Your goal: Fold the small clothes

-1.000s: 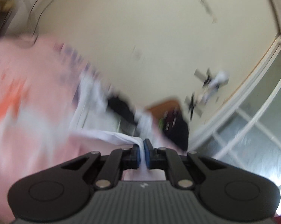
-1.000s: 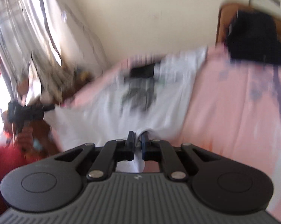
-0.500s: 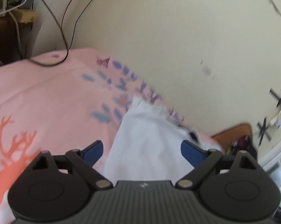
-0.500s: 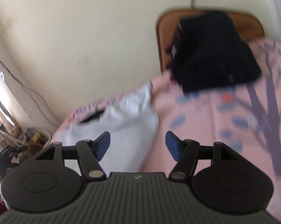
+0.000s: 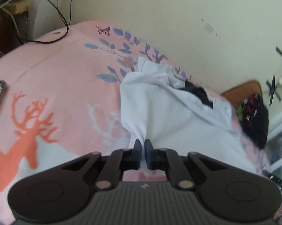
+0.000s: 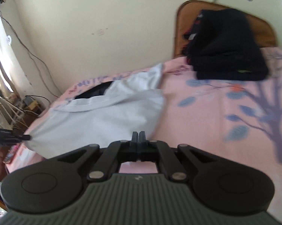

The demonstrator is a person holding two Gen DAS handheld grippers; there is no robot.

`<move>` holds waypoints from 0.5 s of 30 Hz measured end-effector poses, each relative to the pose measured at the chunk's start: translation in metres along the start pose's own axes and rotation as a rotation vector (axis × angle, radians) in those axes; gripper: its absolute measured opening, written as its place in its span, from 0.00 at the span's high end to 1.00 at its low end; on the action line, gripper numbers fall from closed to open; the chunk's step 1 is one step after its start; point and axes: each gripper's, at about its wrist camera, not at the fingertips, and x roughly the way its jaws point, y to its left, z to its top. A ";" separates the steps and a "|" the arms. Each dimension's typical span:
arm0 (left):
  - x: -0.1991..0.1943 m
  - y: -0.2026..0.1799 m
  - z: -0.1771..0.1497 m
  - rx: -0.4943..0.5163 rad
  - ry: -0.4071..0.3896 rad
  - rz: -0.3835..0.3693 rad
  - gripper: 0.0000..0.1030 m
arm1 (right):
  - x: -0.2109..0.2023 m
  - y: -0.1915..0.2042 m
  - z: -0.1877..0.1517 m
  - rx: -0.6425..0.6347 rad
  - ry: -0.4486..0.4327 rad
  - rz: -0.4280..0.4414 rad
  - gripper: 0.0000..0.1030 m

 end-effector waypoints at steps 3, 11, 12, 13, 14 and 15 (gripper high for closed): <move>0.023 -0.004 0.000 0.062 0.058 0.126 0.73 | 0.006 -0.007 -0.015 -0.006 0.067 -0.068 0.97; -0.008 -0.008 0.011 0.073 -0.127 0.135 0.41 | 0.011 -0.001 0.000 0.091 -0.014 0.052 0.36; -0.006 -0.011 0.010 0.098 -0.130 0.143 0.41 | 0.016 0.004 0.002 0.059 -0.008 0.043 0.36; -0.002 -0.015 0.008 0.121 -0.122 0.153 0.41 | 0.022 0.009 0.002 0.035 0.002 0.038 0.37; 0.004 -0.017 0.006 0.139 -0.108 0.166 0.41 | 0.029 0.011 0.001 0.023 0.021 0.040 0.44; 0.011 -0.020 0.003 0.158 -0.087 0.179 0.42 | 0.037 0.013 0.000 0.019 0.055 0.046 0.78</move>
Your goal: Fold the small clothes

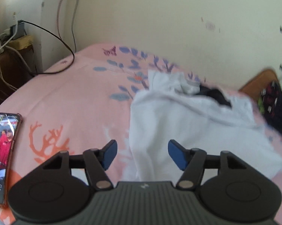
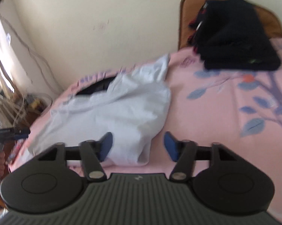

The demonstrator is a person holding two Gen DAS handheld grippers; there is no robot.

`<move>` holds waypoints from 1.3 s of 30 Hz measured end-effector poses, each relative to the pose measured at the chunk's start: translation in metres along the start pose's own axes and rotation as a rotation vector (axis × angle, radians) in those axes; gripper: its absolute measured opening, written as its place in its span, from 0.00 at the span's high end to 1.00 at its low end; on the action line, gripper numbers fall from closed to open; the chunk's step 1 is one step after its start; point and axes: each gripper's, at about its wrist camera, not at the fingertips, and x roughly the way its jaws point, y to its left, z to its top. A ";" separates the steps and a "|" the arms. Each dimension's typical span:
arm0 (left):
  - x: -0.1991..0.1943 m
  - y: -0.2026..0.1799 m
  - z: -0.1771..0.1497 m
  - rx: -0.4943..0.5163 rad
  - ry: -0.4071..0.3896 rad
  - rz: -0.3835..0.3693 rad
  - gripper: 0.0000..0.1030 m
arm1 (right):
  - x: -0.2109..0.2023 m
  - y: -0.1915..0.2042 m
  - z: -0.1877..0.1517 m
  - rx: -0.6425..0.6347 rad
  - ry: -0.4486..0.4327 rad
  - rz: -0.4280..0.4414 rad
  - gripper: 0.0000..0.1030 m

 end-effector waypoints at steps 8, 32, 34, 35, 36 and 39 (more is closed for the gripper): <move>0.021 -0.022 -0.026 0.222 0.021 0.134 0.33 | -0.015 0.001 -0.034 -0.055 0.077 -0.080 0.97; 0.024 -0.004 -0.041 0.105 -0.112 0.188 0.07 | -0.035 -0.034 -0.045 -0.003 -0.172 -0.139 0.29; 0.024 -0.004 -0.041 0.102 -0.110 0.190 0.07 | -0.037 -0.036 -0.045 0.011 -0.175 -0.125 0.29; 0.024 -0.004 -0.041 0.101 -0.110 0.190 0.07 | -0.037 -0.036 -0.045 0.017 -0.176 -0.119 0.28; 0.025 -0.004 -0.041 0.101 -0.109 0.190 0.07 | -0.038 -0.037 -0.045 0.023 -0.178 -0.115 0.28; 0.025 -0.004 -0.040 0.099 -0.103 0.193 0.06 | -0.039 -0.041 -0.043 0.049 -0.178 -0.095 0.29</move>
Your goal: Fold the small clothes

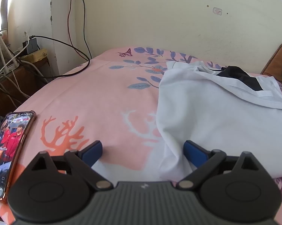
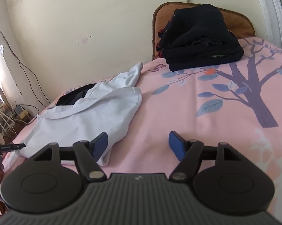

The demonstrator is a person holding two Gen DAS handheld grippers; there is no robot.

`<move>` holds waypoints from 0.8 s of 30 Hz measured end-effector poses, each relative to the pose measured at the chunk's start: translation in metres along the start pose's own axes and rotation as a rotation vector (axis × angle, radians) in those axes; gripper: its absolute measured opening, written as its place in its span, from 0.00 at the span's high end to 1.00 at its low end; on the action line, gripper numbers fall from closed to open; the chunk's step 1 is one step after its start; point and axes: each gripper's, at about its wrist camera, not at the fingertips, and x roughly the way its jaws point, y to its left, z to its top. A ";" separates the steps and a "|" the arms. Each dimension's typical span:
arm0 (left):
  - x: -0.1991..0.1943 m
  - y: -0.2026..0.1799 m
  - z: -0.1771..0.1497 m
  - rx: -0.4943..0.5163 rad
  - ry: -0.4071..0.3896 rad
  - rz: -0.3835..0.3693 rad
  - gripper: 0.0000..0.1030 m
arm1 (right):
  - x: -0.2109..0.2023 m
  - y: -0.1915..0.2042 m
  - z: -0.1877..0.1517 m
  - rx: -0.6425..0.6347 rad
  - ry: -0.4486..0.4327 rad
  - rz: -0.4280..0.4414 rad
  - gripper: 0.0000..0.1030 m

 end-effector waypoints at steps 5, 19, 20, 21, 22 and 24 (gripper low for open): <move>-0.026 0.017 0.036 -0.018 0.009 -0.130 0.17 | -0.012 -0.015 0.040 -0.008 0.051 -0.039 0.51; 0.119 -0.062 0.269 0.261 0.032 -0.137 0.12 | 0.049 0.069 0.260 -0.362 -0.200 -0.071 0.66; 0.138 -0.068 0.263 0.238 0.068 -0.164 0.13 | 0.080 0.074 0.255 -0.355 -0.141 -0.057 0.66; 0.158 -0.077 0.259 0.224 0.101 -0.188 0.13 | 0.114 0.079 0.248 -0.353 -0.076 -0.036 0.66; 0.176 -0.087 0.254 0.223 0.127 -0.201 0.13 | 0.140 0.082 0.243 -0.354 -0.026 -0.018 0.66; 0.207 -0.109 0.246 0.248 0.168 -0.214 0.13 | 0.200 0.089 0.234 -0.347 0.082 0.016 0.65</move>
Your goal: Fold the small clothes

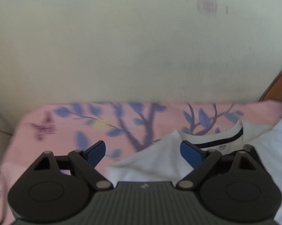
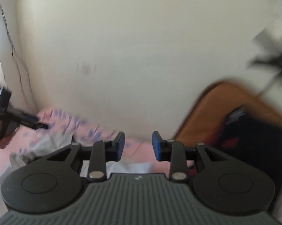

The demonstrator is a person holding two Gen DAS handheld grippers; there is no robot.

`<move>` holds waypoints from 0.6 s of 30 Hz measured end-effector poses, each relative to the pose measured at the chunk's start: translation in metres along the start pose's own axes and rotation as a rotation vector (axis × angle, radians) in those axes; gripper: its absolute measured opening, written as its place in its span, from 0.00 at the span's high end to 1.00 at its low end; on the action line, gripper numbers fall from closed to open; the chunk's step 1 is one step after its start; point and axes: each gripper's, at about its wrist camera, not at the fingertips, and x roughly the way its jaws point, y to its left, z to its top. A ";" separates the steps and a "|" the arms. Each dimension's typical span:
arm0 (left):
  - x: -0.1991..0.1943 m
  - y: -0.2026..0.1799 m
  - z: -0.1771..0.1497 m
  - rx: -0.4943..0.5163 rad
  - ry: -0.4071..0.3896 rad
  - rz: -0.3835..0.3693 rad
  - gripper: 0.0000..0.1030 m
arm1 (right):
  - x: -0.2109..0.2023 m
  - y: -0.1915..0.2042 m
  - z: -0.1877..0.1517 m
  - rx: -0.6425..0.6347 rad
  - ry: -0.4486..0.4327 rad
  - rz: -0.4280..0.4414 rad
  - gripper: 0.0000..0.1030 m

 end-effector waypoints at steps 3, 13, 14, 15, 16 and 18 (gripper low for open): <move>0.034 -0.021 0.002 0.050 0.041 -0.009 0.13 | 0.082 0.007 0.000 0.038 0.136 0.115 0.51; 0.057 -0.040 0.004 0.128 0.070 -0.044 0.89 | 0.188 0.038 -0.026 -0.035 0.324 0.190 0.72; 0.052 -0.039 0.004 0.117 0.069 -0.043 0.89 | 0.184 0.046 -0.025 -0.060 0.324 0.189 0.91; 0.043 -0.039 0.004 0.111 0.056 -0.037 0.90 | 0.178 0.048 -0.022 -0.060 0.311 0.181 0.92; 0.031 -0.039 0.004 0.107 0.033 -0.038 0.90 | 0.166 0.053 -0.018 -0.072 0.286 0.173 0.92; -0.001 -0.041 0.001 0.093 -0.021 -0.059 0.90 | 0.134 0.062 -0.008 -0.100 0.227 0.179 0.92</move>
